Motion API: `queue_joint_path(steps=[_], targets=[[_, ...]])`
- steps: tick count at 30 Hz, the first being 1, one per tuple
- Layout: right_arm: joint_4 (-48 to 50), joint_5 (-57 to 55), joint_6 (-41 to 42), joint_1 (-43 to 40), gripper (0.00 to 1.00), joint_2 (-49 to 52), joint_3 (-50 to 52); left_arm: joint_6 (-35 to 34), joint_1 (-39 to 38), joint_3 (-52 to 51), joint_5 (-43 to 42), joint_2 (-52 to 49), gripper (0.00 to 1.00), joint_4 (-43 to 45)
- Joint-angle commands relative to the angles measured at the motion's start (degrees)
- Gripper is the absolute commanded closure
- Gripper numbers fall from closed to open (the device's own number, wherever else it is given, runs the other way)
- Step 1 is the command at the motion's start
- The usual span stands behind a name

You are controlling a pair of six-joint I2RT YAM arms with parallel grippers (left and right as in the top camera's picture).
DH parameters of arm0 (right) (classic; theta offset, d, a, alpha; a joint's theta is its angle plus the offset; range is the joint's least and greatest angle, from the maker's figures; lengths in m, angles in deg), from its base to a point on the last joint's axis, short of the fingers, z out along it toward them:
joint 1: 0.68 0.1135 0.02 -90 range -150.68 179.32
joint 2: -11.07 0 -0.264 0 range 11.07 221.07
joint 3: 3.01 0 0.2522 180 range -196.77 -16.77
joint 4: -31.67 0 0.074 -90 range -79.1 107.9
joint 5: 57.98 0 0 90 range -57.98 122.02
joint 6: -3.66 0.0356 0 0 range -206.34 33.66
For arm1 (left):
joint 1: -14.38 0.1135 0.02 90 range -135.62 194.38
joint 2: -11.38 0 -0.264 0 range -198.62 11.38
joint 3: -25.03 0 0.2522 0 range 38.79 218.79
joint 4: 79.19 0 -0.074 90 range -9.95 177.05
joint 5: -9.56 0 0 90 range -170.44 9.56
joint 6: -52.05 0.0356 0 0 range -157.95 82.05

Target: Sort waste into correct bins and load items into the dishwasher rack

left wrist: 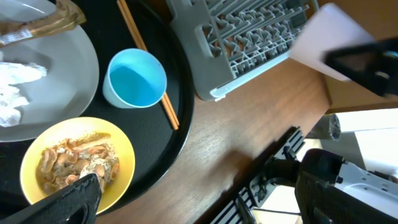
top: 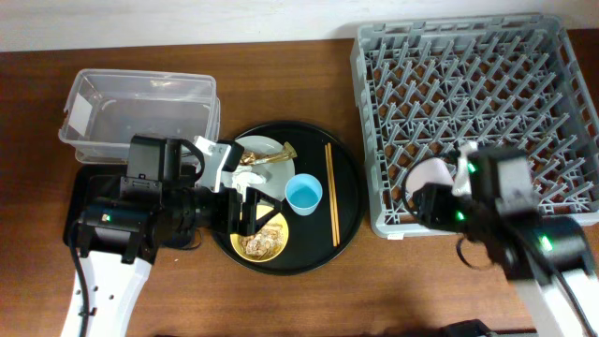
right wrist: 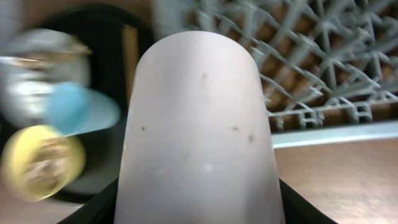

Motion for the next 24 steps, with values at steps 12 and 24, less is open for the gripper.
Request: queue_joint_path(steps=[12,24], targets=[[-4.76,1.46,-6.91,-7.56,0.51,32.98,-7.39,0.74,-0.07,0.33,4.39,0.59,0.01,-2.97],[0.83,-2.1,-4.02,0.68,0.52,33.0,-7.41,0.76,-0.07,0.33,4.39,0.59,0.01,-4.74]])
